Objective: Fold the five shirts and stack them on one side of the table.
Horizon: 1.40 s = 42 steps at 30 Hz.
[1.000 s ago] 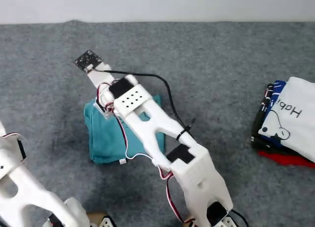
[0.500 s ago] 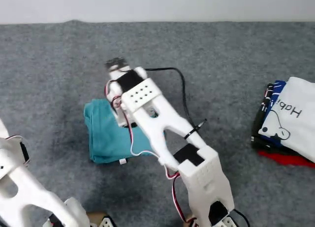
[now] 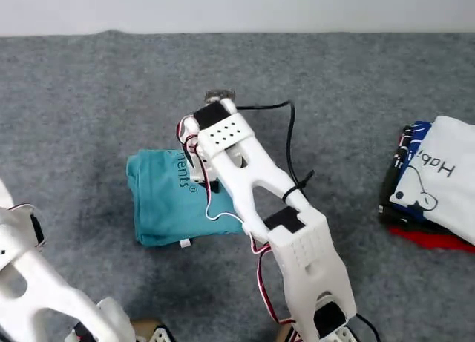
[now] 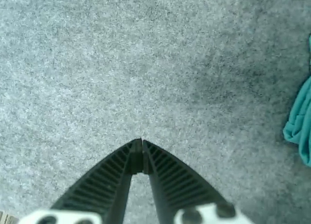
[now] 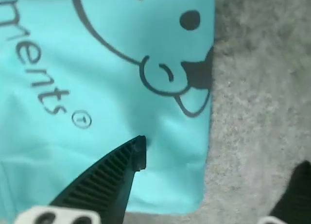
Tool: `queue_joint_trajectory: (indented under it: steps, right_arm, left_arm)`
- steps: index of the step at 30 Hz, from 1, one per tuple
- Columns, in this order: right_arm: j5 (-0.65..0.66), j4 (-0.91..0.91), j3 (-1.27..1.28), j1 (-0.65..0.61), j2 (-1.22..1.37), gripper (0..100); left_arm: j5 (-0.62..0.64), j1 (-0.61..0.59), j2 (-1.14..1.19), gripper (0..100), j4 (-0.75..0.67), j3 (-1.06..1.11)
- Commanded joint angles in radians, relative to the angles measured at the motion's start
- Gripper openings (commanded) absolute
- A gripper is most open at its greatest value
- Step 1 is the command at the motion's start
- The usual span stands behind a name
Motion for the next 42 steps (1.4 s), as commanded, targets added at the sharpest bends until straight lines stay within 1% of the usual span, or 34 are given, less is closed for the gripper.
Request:
queue_joint_trajectory:
  steps: [1,6,9,10,11,13,18,19,21,25,30,36,39,42]
  right_arm:
    - [-0.012,-0.053,-0.026,0.007,0.008,45.7]
    - [-0.011,-0.148,-0.026,0.004,0.073,45.6]
    - [-0.011,-0.157,-0.026,0.004,0.125,45.2]
    - [-0.008,-0.153,-0.026,0.001,0.140,43.7]
    - [0.006,-0.148,-0.026,-0.002,0.154,40.9]
    - [0.035,-0.127,-0.026,-0.005,0.173,31.9]
    - [0.103,-0.105,-0.026,-0.002,0.180,1.3]
    - [0.133,-0.091,-0.026,-0.002,0.179,0.5]
    - [0.164,-0.058,-0.026,-0.001,0.179,5.0]
    - [0.196,-0.002,-0.026,0.022,0.142,0.6]
    - [0.354,0.070,-0.026,0.090,0.030,0.9]
    - [0.543,0.116,-0.026,0.222,-0.094,0.9]
    - [0.735,0.114,-0.025,0.305,-0.173,0.9]
    - [1.002,0.110,-0.025,0.371,-0.231,0.9]
  left_arm:
    - [0.002,0.000,-0.023,1,0.008,-0.033]
    - [0.006,-0.003,-0.026,1,0.008,-0.031]
    - [0.006,-0.003,-0.028,1,0.015,-0.031]
    - [0.006,-0.003,-0.028,1,0.017,-0.031]
    - [0.006,-0.003,-0.028,1,0.018,-0.031]
    - [0.006,-0.003,-0.028,1,0.020,-0.031]
    - [0.006,-0.003,-0.028,1,0.020,-0.031]
    - [0.006,-0.003,-0.026,1,0.020,-0.031]
    - [0.006,-0.002,-0.025,1,0.018,-0.031]
    - [0.006,-0.002,-0.021,1,0.015,-0.031]
    - [0.008,0.000,-0.021,1,0.020,-0.031]
    - [0.008,0.000,-0.021,1,0.018,-0.031]
    - [0.003,0.000,-0.021,1,0.018,-0.031]
    - [0.003,0.000,-0.021,1,0.017,-0.031]
